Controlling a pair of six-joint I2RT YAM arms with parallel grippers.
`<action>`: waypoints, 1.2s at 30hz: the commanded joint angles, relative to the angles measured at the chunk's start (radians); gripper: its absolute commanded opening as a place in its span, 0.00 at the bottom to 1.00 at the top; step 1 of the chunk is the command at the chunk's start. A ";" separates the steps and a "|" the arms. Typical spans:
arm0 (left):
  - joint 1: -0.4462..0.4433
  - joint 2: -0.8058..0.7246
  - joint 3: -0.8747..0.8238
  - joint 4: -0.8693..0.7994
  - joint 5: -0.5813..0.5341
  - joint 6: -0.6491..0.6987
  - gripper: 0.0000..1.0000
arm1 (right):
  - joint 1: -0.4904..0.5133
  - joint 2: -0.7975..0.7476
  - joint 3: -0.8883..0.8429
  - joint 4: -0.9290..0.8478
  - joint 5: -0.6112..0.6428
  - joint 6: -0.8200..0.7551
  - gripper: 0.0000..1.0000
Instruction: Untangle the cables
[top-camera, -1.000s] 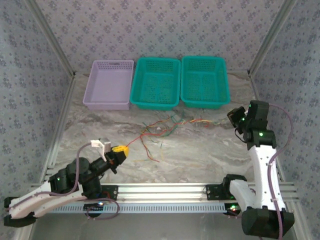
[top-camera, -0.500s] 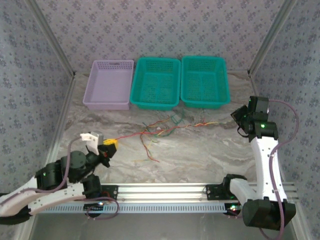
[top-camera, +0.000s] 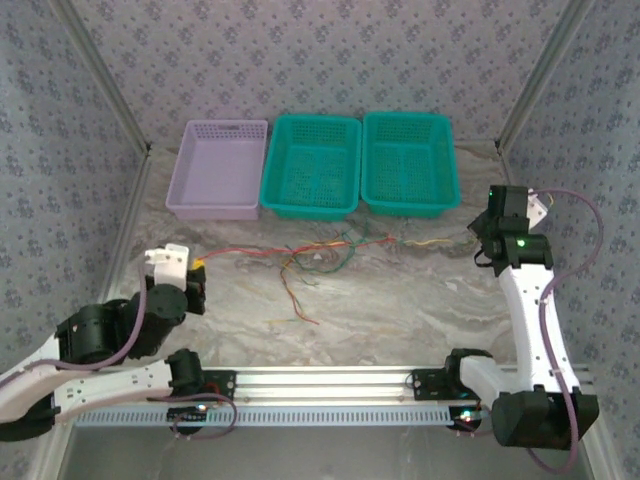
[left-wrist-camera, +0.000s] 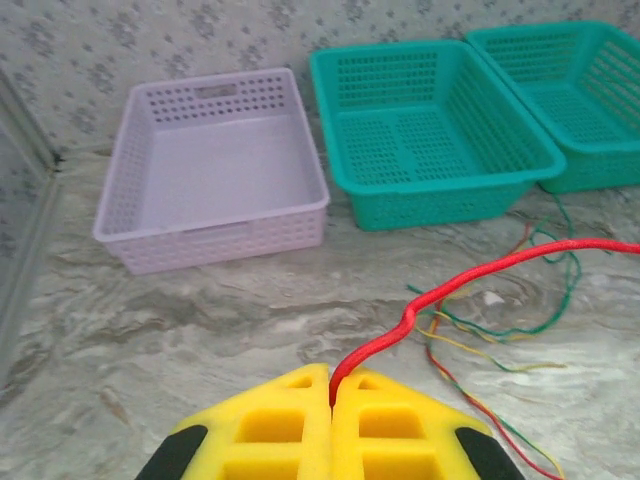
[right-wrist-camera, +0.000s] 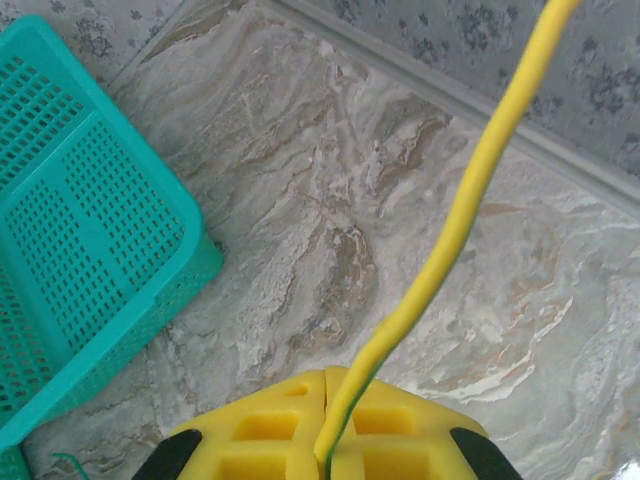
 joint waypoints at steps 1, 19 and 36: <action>0.013 -0.012 0.105 -0.125 -0.249 -0.002 0.00 | 0.009 0.009 0.032 -0.021 0.223 -0.039 0.00; 0.014 0.133 0.307 -0.266 -0.373 0.099 0.00 | -0.026 0.042 0.020 0.002 0.112 -0.032 0.00; 0.139 0.264 0.057 0.137 -0.032 0.176 0.00 | 0.206 -0.027 0.041 0.074 0.057 -0.213 0.00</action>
